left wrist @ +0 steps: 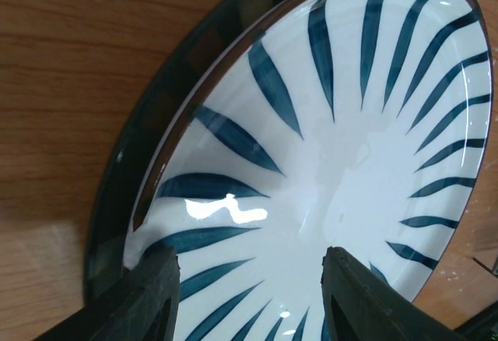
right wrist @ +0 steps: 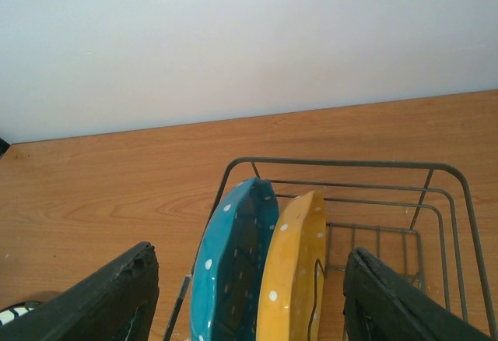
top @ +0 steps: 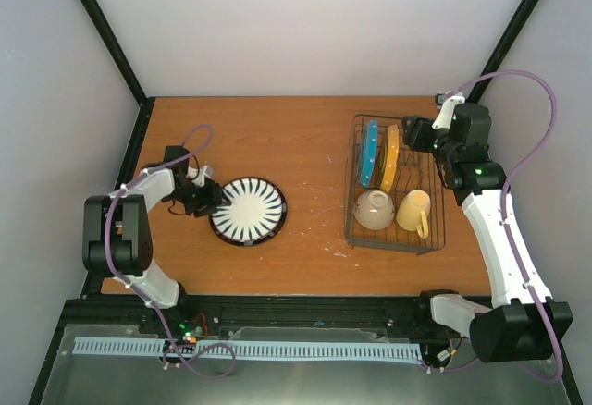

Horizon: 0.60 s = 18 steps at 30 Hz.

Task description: Load the mixed dishes into the dish rack

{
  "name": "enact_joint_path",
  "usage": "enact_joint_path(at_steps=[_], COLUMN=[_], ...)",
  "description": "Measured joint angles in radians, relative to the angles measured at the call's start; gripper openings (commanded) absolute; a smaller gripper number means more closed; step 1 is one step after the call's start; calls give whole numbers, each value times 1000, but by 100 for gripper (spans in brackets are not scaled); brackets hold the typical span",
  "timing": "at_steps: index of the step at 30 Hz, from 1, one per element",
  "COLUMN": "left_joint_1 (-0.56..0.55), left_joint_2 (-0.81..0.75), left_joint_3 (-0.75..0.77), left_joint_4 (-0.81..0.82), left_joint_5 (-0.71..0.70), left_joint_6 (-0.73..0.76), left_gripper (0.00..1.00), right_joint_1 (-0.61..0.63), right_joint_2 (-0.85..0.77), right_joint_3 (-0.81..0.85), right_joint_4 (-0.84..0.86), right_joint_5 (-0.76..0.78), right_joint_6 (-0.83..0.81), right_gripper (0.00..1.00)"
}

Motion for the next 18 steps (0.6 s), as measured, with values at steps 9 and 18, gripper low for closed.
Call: enact_joint_path(at_steps=[9, 18], left_joint_1=[0, 0], left_joint_2=[-83, -87], left_joint_3=[60, 41], left_joint_4=[-34, -36], left_joint_5=[-70, -124], left_joint_6=[-1, -3], left_gripper=[50, 49], right_joint_1=[0, 0], right_joint_2=[0, -8], right_joint_3=[0, 5], right_joint_4=[0, -6], right_joint_5=[-5, -4], right_joint_6=[0, -6], right_gripper=[64, 64])
